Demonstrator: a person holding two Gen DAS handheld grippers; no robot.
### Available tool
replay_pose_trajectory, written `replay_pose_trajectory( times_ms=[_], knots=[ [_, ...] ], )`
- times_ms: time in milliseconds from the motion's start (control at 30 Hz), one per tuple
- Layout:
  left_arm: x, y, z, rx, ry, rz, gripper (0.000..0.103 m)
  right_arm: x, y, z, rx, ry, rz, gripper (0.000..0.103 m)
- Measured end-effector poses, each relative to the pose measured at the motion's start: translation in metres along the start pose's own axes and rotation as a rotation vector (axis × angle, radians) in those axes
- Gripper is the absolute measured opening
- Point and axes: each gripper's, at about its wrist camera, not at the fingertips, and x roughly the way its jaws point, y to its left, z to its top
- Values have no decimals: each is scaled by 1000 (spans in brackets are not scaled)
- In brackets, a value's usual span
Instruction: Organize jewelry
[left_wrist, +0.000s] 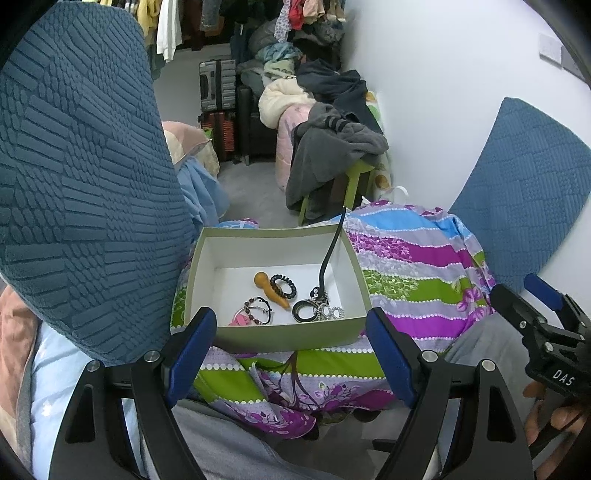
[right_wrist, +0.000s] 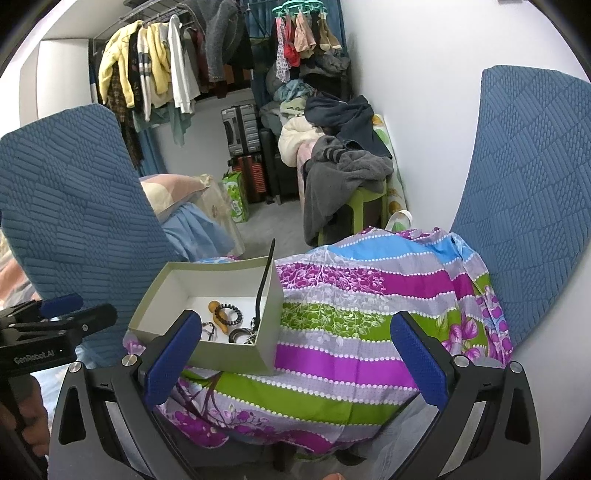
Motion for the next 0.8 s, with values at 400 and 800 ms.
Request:
replay_pose_trajectory(
  times_ms=[400, 800],
  knots=[
    [0, 4, 4, -6, 8, -4, 83, 3, 1, -1, -4, 3, -9, 103],
    [0, 4, 3, -7, 9, -10, 83, 6, 1, -3, -2, 7, -9, 103]
  ],
)
